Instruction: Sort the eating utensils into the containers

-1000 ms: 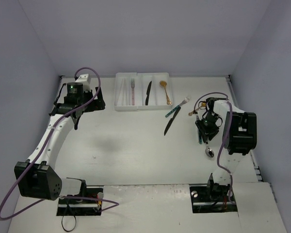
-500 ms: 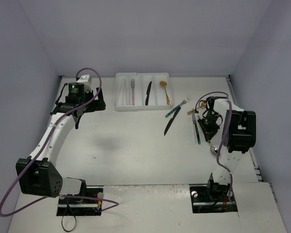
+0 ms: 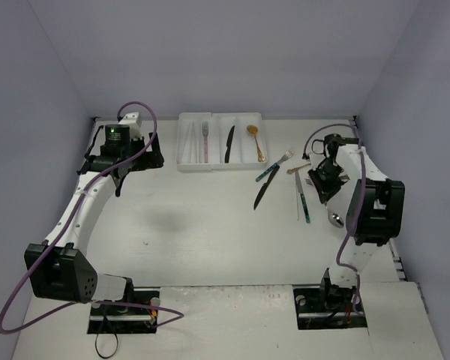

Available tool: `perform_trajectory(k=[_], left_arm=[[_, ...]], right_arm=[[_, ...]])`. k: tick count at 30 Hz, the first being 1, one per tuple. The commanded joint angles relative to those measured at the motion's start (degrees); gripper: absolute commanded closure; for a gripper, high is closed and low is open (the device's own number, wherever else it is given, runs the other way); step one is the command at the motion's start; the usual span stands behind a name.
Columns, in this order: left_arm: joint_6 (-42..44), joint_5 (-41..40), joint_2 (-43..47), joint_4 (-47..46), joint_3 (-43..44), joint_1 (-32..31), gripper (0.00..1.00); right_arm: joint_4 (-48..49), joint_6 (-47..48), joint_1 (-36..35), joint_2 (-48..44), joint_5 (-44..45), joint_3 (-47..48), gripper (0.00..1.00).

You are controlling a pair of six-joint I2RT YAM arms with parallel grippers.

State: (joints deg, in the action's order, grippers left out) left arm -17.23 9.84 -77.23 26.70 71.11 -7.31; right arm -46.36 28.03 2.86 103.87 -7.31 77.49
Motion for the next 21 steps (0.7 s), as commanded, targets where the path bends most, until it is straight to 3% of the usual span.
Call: perform_trajectory(k=[1, 7, 11, 16, 19, 21], left_arm=[[1.85, 8.80, 2.16, -3.83, 3.34, 0.63, 0.12], [-0.34, 33.77, 3.08, -12.93, 2.52, 0.53, 0.12], [-1.99, 45.30, 1.38, -14.18, 3.94, -0.09, 0.12], [-2.87, 53.32, -1.43, -13.24, 4.49, -2.83, 0.12], [0.57, 56.07, -3.12, -7.96, 5.35, -6.83, 0.12], [2.82, 56.30, -4.27, -5.59, 5.32, -10.93, 0.13]], right_arm=[[-3.49, 10.49, -2.50, -12.87, 1.33, 8.78, 1.00], [3.51, 23.14, -12.31, -24.71, 2.74, 9.68, 1.00], [12.67, 37.21, -20.32, -35.00, 2.39, -0.04, 1.00], [23.70, 64.16, -28.50, -49.86, 0.41, -16.88, 1.00], [29.63, 80.46, -29.49, -56.70, -3.14, -25.86, 1.00], [33.42, 86.03, -29.57, -59.94, -6.96, -30.42, 1.00]])
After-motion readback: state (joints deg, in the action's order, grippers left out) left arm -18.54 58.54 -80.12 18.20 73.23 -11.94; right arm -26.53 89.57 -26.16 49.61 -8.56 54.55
